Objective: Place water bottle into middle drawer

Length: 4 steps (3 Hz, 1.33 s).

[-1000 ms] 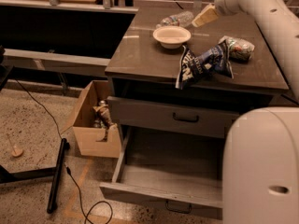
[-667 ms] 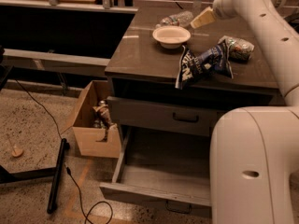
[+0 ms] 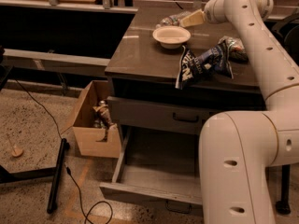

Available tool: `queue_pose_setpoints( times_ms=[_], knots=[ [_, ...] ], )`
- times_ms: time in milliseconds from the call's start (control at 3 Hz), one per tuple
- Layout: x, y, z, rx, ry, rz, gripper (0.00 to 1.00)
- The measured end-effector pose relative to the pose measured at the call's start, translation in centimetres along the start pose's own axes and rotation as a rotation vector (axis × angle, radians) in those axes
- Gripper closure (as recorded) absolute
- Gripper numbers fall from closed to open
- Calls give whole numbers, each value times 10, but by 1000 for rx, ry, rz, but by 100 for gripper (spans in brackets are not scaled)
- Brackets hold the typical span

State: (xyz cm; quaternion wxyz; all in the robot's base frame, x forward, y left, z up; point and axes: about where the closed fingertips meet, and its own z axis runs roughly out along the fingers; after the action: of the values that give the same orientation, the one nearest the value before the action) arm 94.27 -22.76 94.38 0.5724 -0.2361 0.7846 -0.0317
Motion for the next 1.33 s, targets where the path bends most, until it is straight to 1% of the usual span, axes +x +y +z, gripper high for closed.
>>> queue_pose_setpoints(
  times_ms=[333,667,1000,1333],
  knots=[
    [-13,12,23,4,-82,11,0],
    [-28,18,39,34,-150,10,0],
    [-34,17,45,56,-180,5,0],
    [-28,7,44,84,-161,-3,0]
  ],
)
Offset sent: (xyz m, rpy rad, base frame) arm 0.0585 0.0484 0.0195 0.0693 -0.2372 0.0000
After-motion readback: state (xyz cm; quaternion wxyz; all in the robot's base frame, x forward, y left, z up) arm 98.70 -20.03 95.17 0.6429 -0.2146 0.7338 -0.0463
